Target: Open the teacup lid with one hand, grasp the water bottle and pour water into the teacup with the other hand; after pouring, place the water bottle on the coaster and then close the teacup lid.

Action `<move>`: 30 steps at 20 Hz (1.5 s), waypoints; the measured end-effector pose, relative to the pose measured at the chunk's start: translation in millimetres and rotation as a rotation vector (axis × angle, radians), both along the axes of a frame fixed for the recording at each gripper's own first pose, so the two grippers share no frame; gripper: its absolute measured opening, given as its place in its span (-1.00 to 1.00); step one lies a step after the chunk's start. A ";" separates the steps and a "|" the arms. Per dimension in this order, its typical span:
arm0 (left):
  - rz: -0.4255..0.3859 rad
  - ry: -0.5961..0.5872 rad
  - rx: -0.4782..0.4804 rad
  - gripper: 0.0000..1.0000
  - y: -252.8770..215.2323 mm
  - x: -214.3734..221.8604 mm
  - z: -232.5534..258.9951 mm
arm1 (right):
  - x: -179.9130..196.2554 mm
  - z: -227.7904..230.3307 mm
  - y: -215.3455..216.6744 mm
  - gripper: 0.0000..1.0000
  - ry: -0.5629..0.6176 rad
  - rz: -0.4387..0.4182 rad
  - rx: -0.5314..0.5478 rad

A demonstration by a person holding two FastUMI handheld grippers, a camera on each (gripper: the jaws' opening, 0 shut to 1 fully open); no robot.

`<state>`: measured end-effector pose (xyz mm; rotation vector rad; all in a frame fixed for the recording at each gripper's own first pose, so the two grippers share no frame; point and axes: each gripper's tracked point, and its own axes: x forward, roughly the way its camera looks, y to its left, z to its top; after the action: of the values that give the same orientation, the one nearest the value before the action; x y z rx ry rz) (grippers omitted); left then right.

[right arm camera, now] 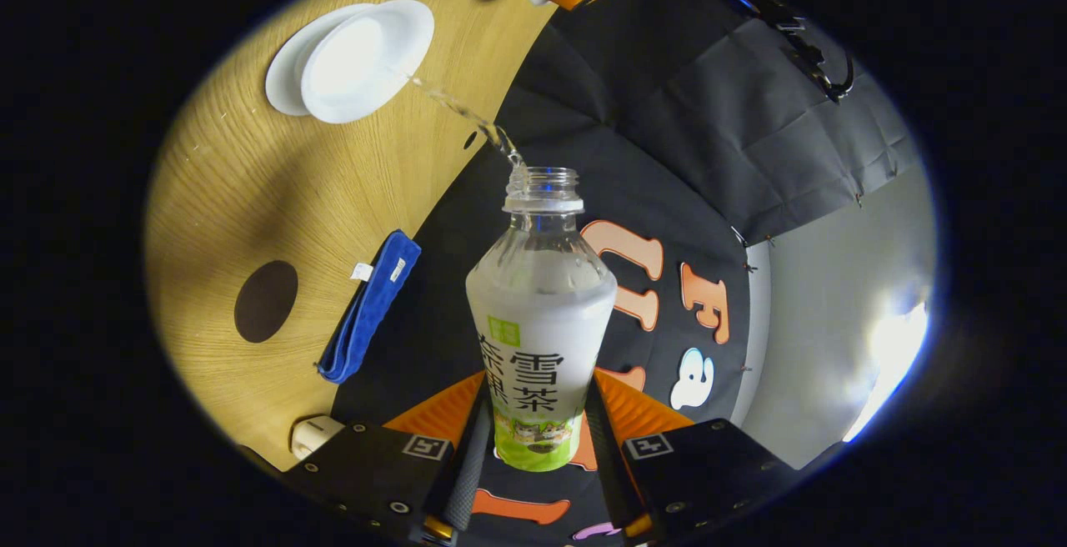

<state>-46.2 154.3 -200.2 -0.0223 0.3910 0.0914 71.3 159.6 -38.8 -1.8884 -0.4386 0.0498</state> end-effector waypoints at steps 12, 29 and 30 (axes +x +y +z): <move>-0.009 -0.010 -0.001 -0.53 0.5 -0.6 3.5 | 2.4 24.7 14.9 0.23 -0.085 0.054 -0.130; -0.046 -0.016 0.007 -0.49 -3.4 -3.8 6.2 | -7.5 -22.2 44.2 0.24 0.042 0.102 -0.169; -0.050 -0.020 0.008 -0.48 -4.9 -4.2 7.5 | -13.9 -34.2 45.8 0.24 0.067 0.104 -0.153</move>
<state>-50.4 149.5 -192.7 -0.0055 0.3713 0.0437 57.3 205.4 -73.0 -2.0065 -0.4983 0.2209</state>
